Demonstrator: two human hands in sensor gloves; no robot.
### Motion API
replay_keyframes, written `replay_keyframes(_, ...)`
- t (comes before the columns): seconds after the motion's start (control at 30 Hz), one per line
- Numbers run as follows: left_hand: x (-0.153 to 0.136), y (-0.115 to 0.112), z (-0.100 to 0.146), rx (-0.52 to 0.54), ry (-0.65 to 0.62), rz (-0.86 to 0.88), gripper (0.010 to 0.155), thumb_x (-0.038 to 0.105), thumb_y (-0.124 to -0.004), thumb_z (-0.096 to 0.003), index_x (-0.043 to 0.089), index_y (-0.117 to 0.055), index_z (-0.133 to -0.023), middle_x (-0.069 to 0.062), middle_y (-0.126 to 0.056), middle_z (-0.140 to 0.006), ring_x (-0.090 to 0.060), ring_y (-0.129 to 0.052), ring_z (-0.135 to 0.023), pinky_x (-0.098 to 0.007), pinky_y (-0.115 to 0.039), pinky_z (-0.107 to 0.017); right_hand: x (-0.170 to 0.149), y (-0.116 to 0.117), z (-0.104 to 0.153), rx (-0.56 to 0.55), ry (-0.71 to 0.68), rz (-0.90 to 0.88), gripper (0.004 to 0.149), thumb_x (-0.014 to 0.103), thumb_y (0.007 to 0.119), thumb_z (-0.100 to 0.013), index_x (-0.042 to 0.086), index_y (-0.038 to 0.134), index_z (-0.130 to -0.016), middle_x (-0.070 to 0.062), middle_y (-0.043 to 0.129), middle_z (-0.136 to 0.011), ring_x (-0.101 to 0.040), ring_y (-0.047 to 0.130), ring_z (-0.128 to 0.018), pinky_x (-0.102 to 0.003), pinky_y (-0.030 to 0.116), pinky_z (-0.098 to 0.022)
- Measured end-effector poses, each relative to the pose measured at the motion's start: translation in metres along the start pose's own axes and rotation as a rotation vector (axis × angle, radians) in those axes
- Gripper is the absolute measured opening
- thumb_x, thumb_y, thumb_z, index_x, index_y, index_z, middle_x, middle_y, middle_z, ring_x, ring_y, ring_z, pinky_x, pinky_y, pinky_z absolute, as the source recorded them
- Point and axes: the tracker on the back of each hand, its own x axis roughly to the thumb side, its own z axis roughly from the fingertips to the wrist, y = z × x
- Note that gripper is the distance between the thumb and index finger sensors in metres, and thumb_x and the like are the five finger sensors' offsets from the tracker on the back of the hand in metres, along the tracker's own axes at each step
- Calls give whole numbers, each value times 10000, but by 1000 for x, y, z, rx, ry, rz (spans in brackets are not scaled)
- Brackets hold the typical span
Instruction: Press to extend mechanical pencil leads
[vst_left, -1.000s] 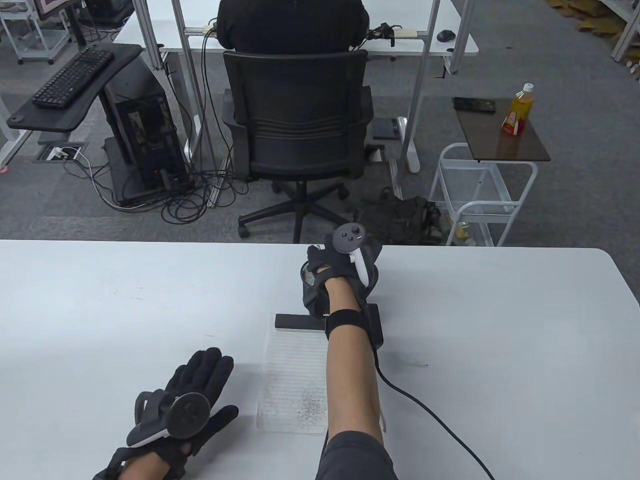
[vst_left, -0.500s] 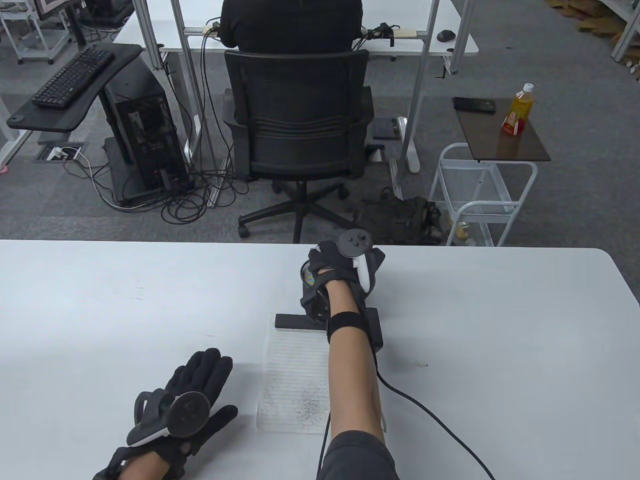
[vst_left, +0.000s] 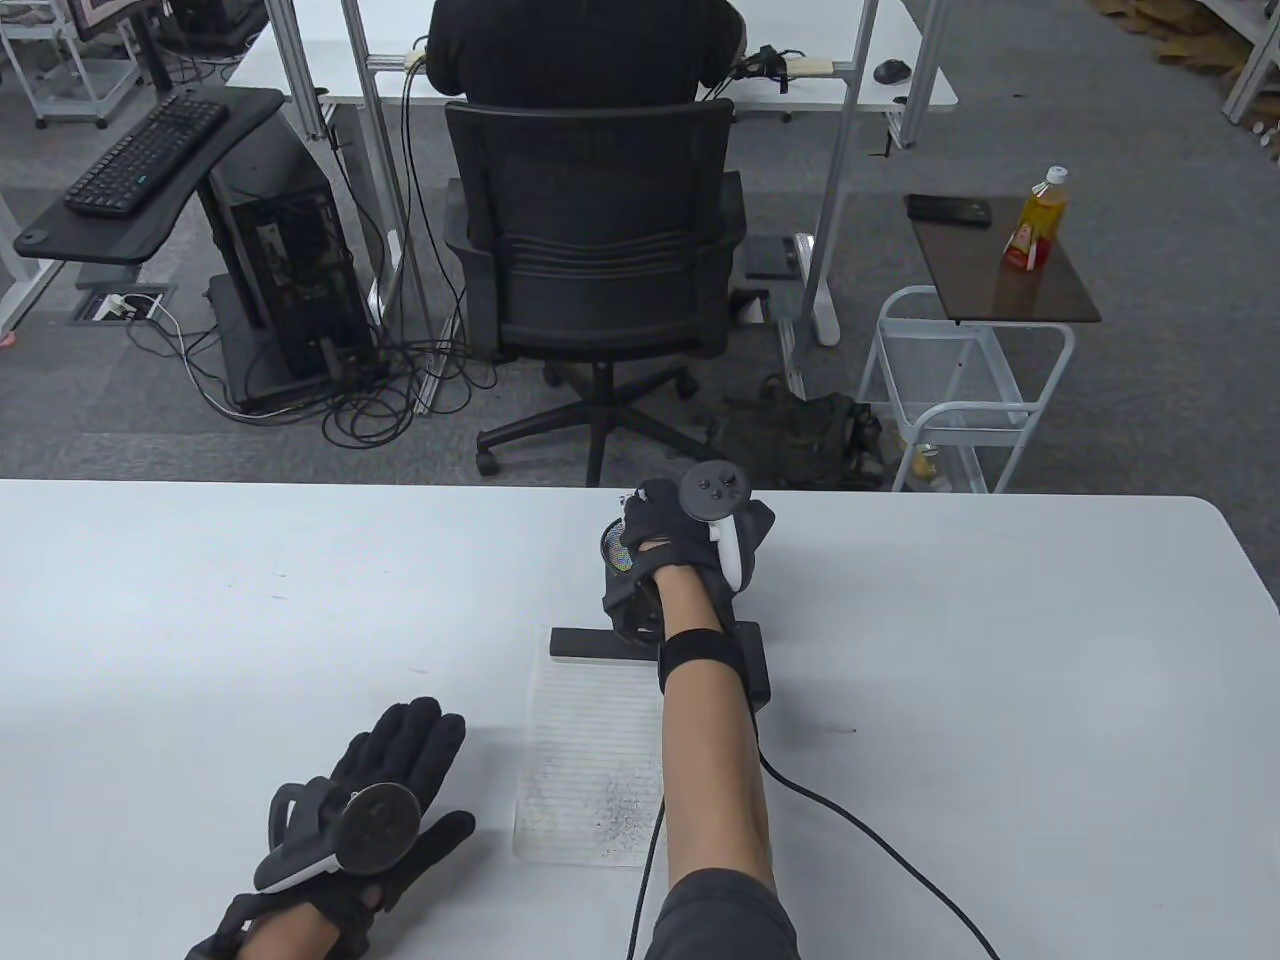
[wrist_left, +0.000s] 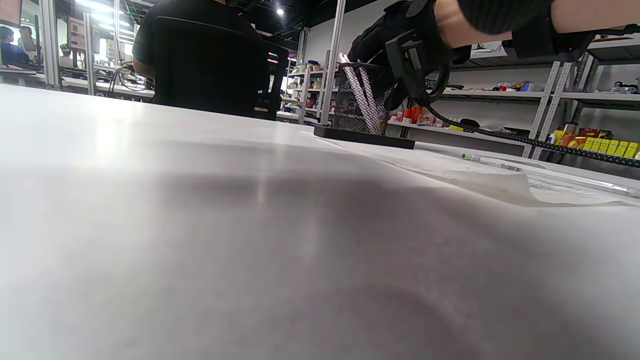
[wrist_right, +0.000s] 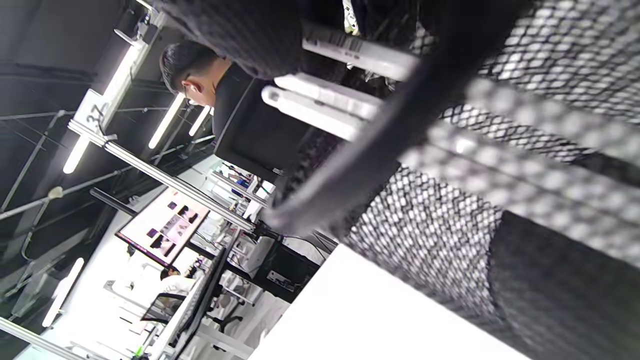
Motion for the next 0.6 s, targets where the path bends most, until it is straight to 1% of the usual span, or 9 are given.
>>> replay_keyframes(0.13,0,0,0,3,0,2,890,639,-654,-447,227,-279,-1140,-135,-277,-1198,-468,-399,-1109,-639,-467,-759,8,-15,10,-17,-55,-122,433,284,803,-543,112,825,-939,-251,653,-1037,-582,642,-954,-820,532,-608)
replay_keyframes(0.23,0,0,0,5,0,1,889,638,-654,-447,226,-280,-1140,-136,-279,-1198,-466,-399,-1110,-638,-467,-759,17,-34,21,7,-145,-374,443,307,770,-555,141,785,-965,-265,609,-1061,-611,592,-970,-839,506,-602)
replay_keyframes(0.3,0,0,0,5,-2,-2,888,638,-654,-447,226,-284,-1141,-134,-280,-1197,-466,-401,-1109,-638,-467,-759,24,-46,32,61,-210,-621,437,293,761,-563,138,769,-971,-286,573,-1073,-631,537,-984,-868,431,-601)
replay_keyframes(0.37,0,0,0,5,-3,-3,887,638,-654,-449,224,-284,-1141,-136,-277,-1198,-467,-399,-1109,-638,-467,-759,30,-57,45,107,-243,-720,424,286,749,-566,161,752,-972,-285,555,-1085,-629,517,-997,-871,402,-608)
replay_keyframes(0.43,1,-1,0,6,-6,-2,889,638,-655,-446,225,-285,-1140,-135,-278,-1198,-468,-401,-1109,-638,-468,-759,33,-66,61,198,-286,-766,412,287,730,-576,191,733,-977,-282,541,-1094,-629,497,-1008,-875,376,-609)
replay_keyframes(0.5,1,-1,0,7,-7,-2,889,638,-655,-447,225,-283,-1141,-135,-277,-1198,-466,-400,-1110,-639,-467,-758,32,-72,80,301,-331,-809,394,270,699,-587,241,712,-980,-269,580,-1085,-621,507,-1017,-876,344,-613)
replay_keyframes(0.53,1,-1,0,8,-8,-1,888,639,-654,-447,225,-283,-1141,-136,-278,-1198,-467,-400,-1110,-638,-467,-759,29,-72,89,344,-343,-835,388,264,687,-588,260,710,-975,-247,647,-1049,-598,572,-1003,-871,349,-615)
replay_keyframes(0.57,1,-1,0,11,-14,6,888,639,-653,-447,226,-284,-1140,-134,-279,-1198,-466,-401,-1110,-638,-467,-760,24,-70,102,414,-356,-895,384,251,688,-583,277,715,-966,-194,746,-974,-543,716,-937,-869,396,-617)
replay_keyframes(0.6,2,-1,1,13,-18,13,886,638,-654,-447,227,-285,-1140,-135,-279,-1198,-466,-400,-1110,-639,-466,-760,20,-67,111,482,-377,-962,387,234,680,-588,278,705,-971,-174,752,-940,-514,742,-885,-873,416,-614)
